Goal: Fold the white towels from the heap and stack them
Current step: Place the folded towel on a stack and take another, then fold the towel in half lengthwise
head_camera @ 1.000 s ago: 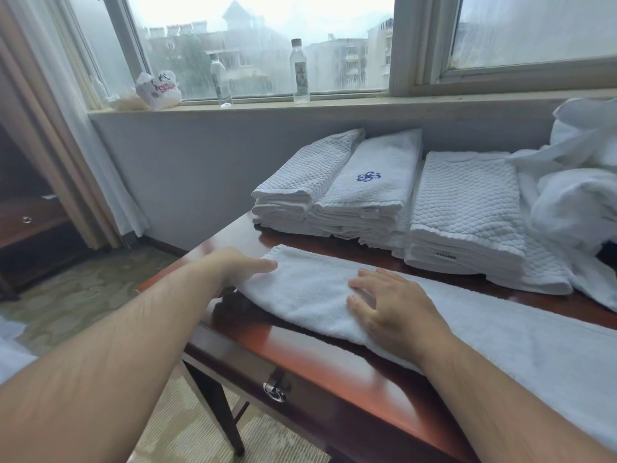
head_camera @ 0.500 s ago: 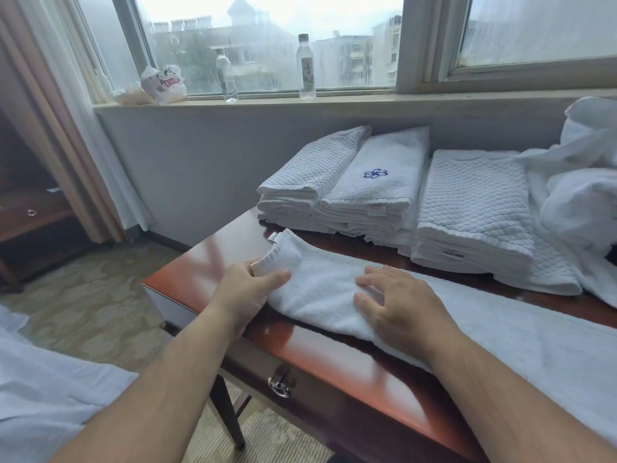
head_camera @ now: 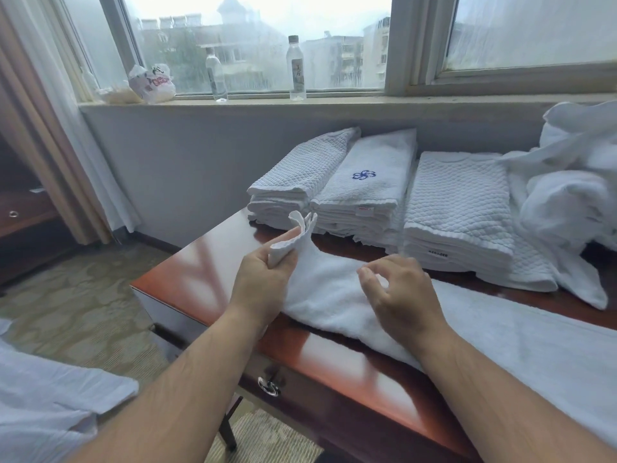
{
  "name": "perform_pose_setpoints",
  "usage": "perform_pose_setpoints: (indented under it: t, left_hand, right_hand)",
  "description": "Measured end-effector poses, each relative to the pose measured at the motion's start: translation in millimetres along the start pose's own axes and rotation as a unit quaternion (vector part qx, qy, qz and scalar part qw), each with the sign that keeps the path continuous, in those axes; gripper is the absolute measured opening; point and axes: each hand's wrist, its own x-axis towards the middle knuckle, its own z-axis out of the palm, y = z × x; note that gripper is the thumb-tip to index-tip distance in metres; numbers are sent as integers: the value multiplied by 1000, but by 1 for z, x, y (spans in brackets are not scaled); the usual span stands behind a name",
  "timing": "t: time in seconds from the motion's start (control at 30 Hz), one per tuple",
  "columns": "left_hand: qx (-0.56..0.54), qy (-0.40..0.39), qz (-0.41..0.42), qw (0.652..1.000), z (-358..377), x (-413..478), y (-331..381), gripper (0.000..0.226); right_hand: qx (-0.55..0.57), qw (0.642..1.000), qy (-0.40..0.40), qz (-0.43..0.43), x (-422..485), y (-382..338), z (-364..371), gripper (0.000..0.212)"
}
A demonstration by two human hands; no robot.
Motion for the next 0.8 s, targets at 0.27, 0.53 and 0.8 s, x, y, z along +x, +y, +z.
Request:
perform_pose_setpoints:
  t: [0.27,0.53,0.8]
  left_hand:
    - [115,-123,80,983,83,-26,43,42]
    - [101,-355,52,928,143,-83,38,83]
    - [-115,-197,-141,963,119,-71,34,28]
  right_hand:
    - [523,783,-77,328,-2,-3,-70,84]
    - [651,683,-107,314,-40,31,-125,102]
    - [466,785,16,408,-34,29,-96,28]
